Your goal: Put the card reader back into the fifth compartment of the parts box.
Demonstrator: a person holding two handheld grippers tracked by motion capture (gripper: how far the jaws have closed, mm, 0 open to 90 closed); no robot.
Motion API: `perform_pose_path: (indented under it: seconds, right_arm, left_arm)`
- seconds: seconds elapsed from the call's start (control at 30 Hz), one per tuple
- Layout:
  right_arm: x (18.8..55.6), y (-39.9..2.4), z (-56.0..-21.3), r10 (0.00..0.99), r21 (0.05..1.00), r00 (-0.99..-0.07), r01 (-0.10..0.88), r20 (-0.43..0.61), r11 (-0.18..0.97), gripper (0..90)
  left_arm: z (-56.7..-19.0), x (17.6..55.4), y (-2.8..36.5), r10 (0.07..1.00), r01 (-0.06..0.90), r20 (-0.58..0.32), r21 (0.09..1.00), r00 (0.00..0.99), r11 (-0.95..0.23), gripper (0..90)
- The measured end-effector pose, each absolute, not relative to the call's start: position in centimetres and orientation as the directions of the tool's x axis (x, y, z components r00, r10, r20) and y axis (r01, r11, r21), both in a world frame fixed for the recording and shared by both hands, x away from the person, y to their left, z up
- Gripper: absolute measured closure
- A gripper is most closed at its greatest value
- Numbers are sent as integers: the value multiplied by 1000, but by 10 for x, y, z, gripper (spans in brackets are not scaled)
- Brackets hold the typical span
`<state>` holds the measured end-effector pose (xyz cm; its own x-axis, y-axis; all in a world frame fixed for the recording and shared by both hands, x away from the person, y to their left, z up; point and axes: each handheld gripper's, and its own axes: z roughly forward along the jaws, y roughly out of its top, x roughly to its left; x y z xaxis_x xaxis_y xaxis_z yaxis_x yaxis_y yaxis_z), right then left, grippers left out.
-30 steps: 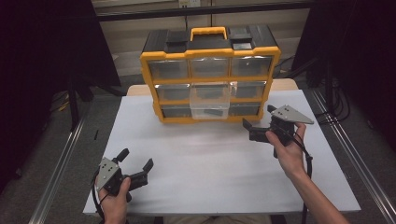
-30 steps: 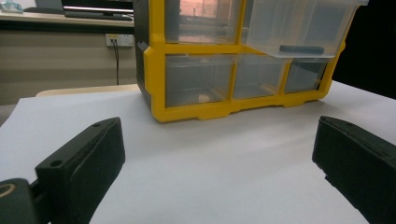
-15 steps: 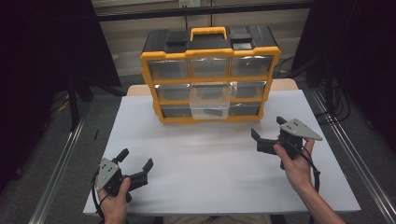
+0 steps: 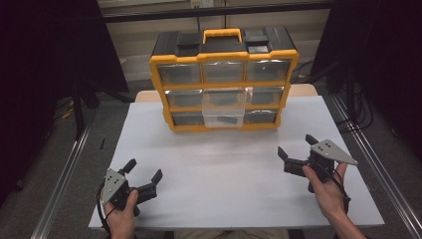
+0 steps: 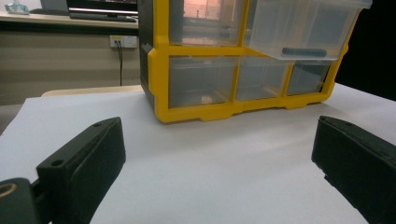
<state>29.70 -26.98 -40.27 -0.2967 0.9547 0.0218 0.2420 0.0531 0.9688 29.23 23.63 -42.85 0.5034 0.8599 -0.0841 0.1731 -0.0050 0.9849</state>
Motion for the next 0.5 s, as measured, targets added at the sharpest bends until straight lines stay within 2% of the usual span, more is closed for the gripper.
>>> perform_pose_path:
  seconds: [0.5]
  right_arm:
    - [275,-283,-413,960,968,-276,250,40,32,6]
  left_arm:
    - [-428,291,237,866,174,-84,985,493,-3,29]
